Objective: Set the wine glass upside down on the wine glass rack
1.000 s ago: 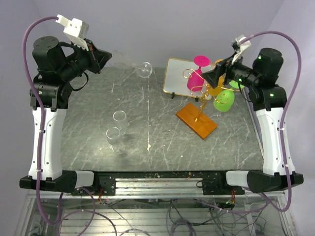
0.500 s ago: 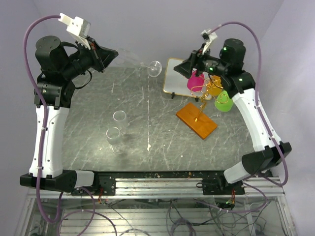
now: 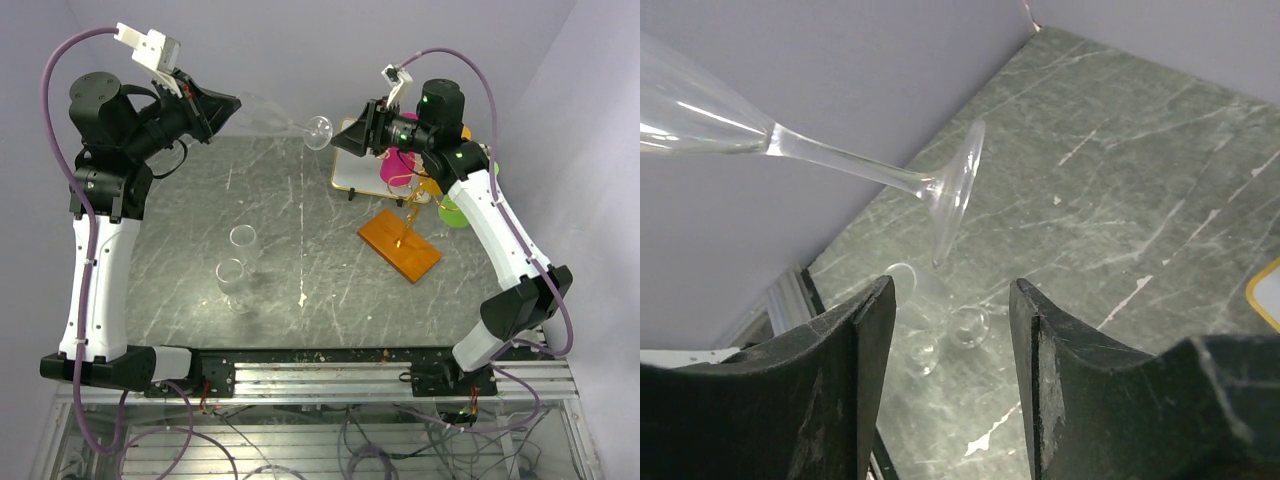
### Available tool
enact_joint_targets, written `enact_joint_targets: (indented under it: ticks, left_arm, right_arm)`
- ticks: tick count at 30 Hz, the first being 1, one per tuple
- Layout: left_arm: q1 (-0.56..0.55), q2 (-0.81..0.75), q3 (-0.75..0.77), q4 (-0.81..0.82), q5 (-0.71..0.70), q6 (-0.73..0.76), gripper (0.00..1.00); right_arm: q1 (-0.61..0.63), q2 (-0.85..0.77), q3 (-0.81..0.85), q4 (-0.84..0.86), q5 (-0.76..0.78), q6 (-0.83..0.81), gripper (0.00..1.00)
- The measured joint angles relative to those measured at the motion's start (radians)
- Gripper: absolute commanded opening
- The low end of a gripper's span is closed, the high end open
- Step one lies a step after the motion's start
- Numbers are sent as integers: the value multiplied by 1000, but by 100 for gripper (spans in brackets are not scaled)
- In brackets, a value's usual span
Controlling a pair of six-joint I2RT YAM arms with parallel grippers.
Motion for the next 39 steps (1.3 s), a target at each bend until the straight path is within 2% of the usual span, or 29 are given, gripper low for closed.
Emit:
enact_joint_targets:
  ticks: [15,24,29,33,36,39]
  left_arm:
    - [0,0,-16,19,18,-14,7]
    - [0,0,-17,30,31,-14,7]
    - [-3,0,-17,32,34,-13,7]
    - [-5,0,-22,30,41,-8,7]
    - [-5,0,-27,29,41,1,10]
    - [-6,0,-29,27,40,12,22]
  right_arm:
    - [4,55,27,37,-48,85,37]
    - [10,70,39,74,-86,117,21]
    - [11,95,46,77,-92,130,1]
    - [9,100,49,69,-74,139,0]
    - [5,100,66,54,-49,129,0]
    - [-4,99,84,46,-32,114,0]
